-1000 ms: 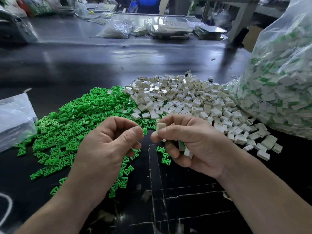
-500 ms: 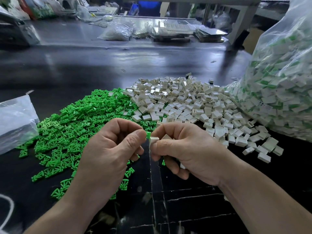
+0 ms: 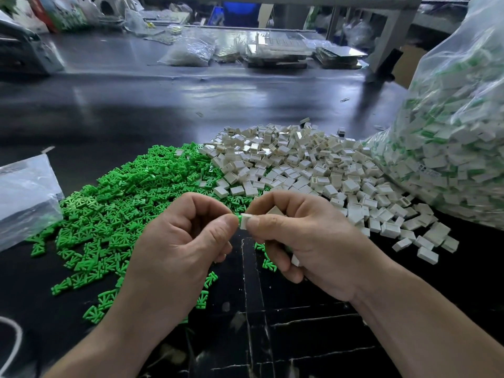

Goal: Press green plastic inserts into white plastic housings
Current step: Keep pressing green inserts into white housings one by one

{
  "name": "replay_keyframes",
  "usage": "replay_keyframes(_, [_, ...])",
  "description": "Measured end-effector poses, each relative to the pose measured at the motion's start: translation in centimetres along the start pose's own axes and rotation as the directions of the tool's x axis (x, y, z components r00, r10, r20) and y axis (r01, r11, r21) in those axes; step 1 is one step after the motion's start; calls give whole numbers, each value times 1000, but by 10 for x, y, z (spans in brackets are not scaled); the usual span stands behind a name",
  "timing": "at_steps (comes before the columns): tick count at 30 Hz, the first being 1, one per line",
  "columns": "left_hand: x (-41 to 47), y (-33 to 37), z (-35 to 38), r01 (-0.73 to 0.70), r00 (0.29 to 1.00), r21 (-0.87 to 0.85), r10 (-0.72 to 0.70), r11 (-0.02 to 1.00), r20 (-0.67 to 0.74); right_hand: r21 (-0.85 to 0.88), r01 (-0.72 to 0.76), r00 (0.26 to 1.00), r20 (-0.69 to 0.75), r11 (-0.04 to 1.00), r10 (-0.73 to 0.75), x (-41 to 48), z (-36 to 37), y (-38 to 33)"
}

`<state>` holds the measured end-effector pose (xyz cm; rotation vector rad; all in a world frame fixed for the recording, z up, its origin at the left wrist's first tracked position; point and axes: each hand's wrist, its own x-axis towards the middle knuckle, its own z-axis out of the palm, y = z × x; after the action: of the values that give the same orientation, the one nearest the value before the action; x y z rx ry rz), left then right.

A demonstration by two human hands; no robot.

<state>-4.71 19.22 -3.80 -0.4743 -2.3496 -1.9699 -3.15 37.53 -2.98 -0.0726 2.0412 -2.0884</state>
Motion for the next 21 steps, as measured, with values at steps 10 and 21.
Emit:
replay_keyframes(10, [4, -4, -5, 164, 982, -429, -104, 888, 160, 146, -9, 999, 44, 989, 3, -3, 6, -3])
replay_keyframes(21, [7, -2, -5, 486, 851, -641, -156, 594, 501, 188, -64, 988, 147, 980, 37, -5, 6, -5])
